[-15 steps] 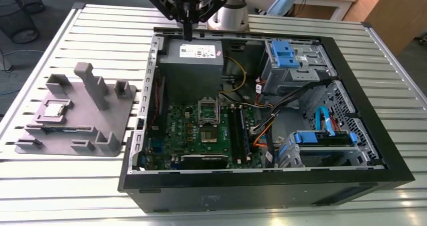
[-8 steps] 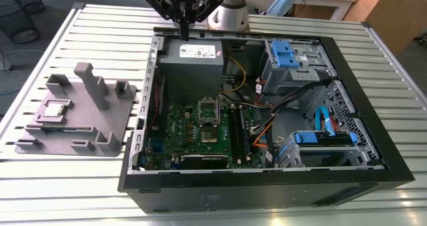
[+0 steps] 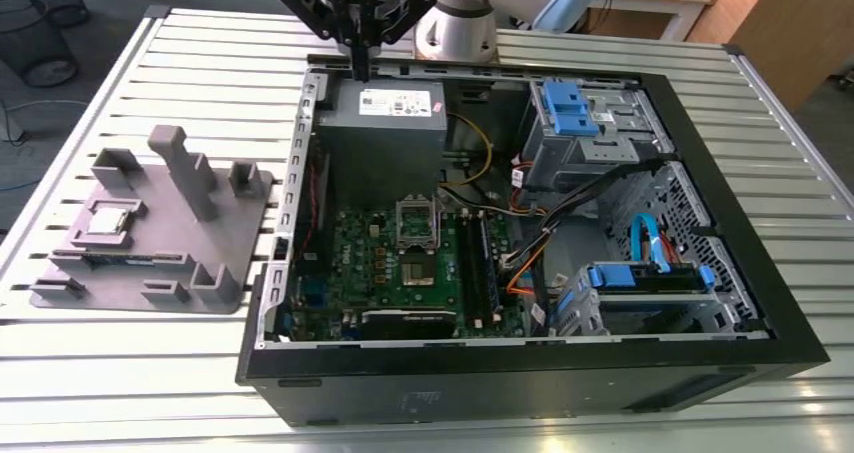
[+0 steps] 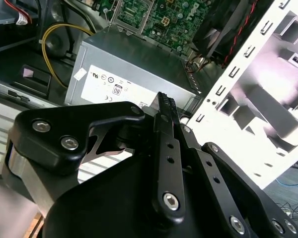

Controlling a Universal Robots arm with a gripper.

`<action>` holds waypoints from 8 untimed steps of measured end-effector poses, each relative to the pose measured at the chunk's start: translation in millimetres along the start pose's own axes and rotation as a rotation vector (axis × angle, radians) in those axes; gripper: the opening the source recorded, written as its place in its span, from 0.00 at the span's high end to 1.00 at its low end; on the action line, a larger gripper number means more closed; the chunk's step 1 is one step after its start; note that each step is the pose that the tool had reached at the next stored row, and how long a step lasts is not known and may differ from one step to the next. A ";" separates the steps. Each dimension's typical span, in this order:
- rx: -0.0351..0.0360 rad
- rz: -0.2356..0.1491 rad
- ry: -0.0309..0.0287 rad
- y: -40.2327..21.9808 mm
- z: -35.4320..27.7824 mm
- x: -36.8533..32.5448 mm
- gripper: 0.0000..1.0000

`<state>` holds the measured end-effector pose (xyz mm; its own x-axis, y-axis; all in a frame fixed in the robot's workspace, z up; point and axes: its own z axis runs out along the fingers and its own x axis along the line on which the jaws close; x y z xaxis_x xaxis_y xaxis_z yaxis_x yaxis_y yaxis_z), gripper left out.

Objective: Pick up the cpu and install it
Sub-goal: 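Reach for the cpu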

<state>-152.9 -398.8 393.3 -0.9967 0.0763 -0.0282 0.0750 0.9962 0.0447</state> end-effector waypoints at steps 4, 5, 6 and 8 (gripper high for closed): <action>0.0000 0.000 -0.0012 -0.4 -0.2 5.0 0.89; -0.0001 0.000 -0.0016 -0.5 -0.2 6.3 0.89; -0.0001 0.000 -0.0019 -0.6 -0.2 7.7 0.89; -0.0001 0.000 -0.0025 -0.8 -0.3 10.4 0.89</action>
<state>-163.3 -398.8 393.2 -0.9966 0.0762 -0.0307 0.0748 0.9962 0.0448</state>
